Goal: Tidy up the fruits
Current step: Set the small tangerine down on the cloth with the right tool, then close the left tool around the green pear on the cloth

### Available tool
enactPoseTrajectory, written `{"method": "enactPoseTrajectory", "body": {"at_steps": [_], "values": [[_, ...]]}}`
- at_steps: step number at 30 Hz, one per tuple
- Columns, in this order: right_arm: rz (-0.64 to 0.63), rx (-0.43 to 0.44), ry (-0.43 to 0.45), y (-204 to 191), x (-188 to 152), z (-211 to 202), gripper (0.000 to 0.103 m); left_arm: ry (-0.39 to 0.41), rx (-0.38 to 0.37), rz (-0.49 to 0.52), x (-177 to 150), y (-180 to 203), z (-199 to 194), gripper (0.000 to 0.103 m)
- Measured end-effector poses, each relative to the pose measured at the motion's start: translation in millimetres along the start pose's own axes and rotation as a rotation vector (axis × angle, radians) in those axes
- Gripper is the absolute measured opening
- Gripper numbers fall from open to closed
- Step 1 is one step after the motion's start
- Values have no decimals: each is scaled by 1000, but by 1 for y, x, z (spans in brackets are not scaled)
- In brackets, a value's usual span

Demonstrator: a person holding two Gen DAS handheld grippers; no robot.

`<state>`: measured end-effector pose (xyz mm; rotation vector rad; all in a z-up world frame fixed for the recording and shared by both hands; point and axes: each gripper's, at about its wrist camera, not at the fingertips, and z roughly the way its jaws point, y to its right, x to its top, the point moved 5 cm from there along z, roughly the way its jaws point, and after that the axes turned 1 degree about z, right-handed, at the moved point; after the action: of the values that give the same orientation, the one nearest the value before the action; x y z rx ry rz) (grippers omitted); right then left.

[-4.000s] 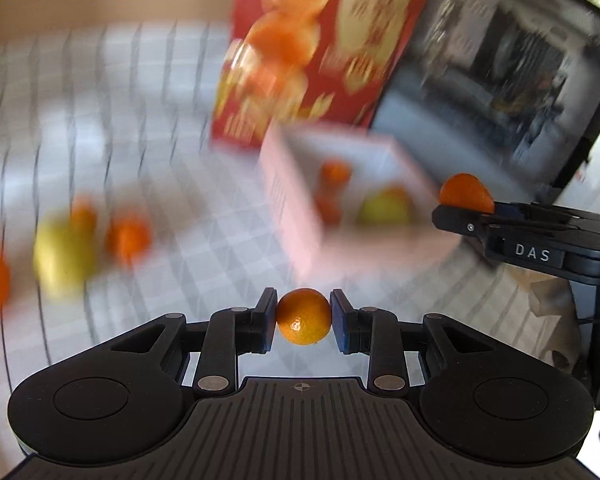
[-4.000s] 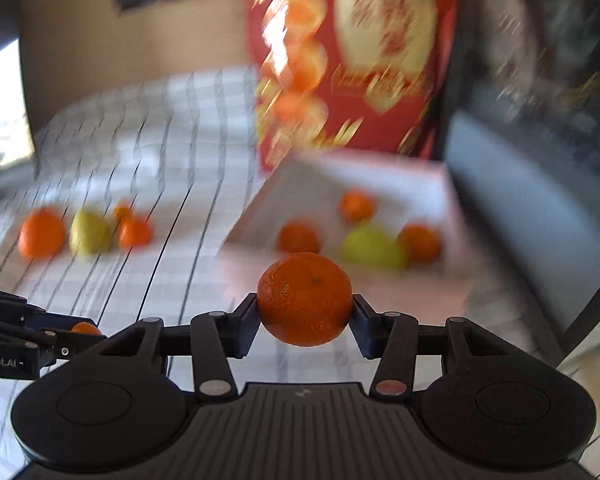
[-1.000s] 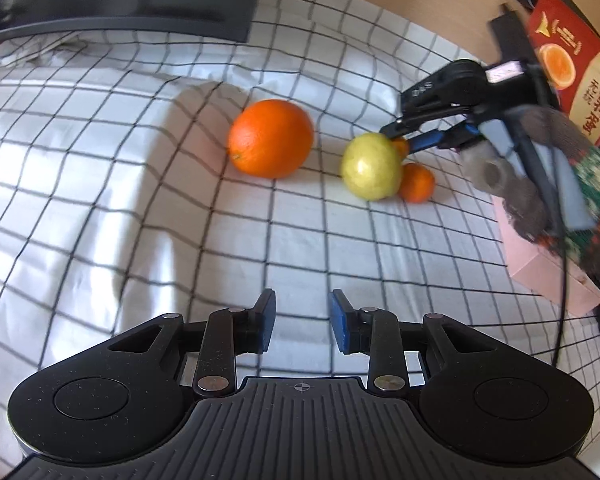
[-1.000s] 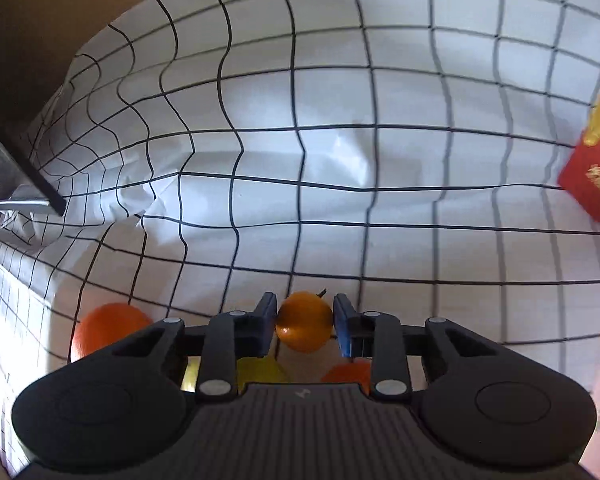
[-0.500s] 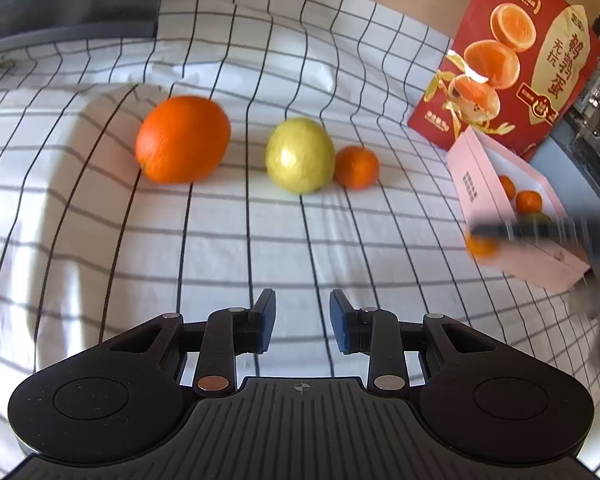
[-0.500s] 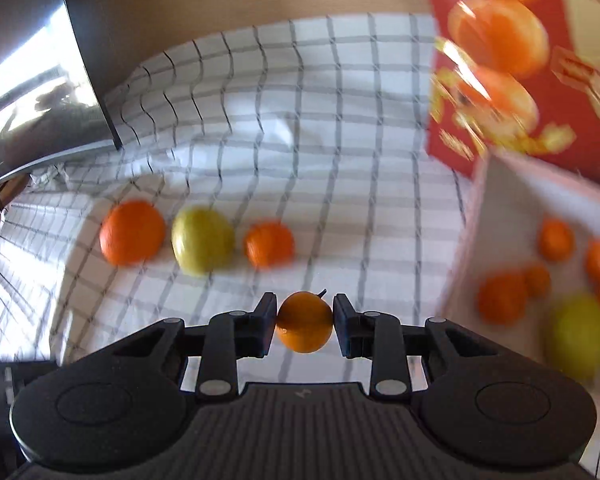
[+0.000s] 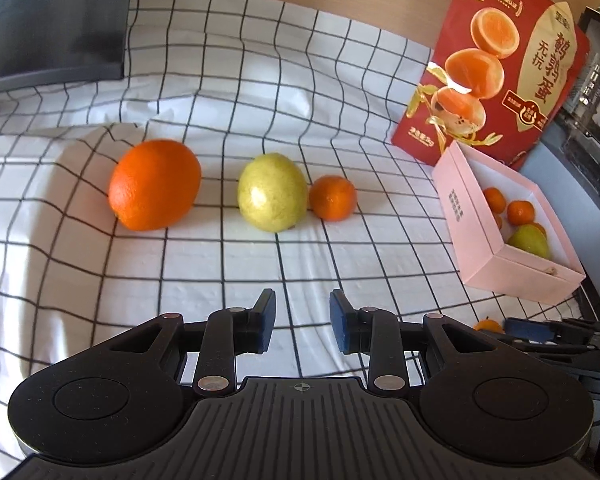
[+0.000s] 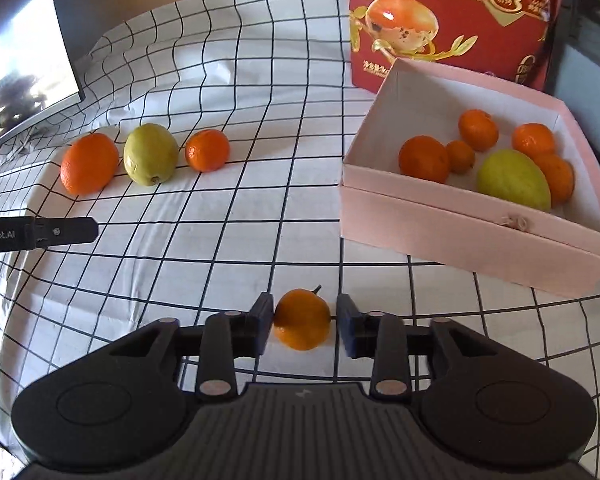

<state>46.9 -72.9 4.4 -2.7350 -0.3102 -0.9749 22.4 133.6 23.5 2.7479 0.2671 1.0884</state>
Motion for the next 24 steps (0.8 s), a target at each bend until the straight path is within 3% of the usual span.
{"method": "enactPoseTrajectory", "body": {"at_steps": [2,6,11,16,19,22,24], "values": [[31,-21,23,6,-3,0,64,14,17,2,5,-3,-1,33],[70,-30,64,12,-14,-1,67,46,53,-12,20,-12,0,33],[11,-88,156,8,-24,-5,77,76,64,-10,42,-12,7,33],[16,-94,177,9,-34,4,85,71,3,206,66,27,24,33],[-13,-116,174,5,-35,6,86,72,47,294,72,39,33,37],[-4,-105,179,6,-35,5,87,74,106,234,77,28,39,35],[2,-101,181,7,-35,5,87,71,74,196,84,25,44,35]]}}
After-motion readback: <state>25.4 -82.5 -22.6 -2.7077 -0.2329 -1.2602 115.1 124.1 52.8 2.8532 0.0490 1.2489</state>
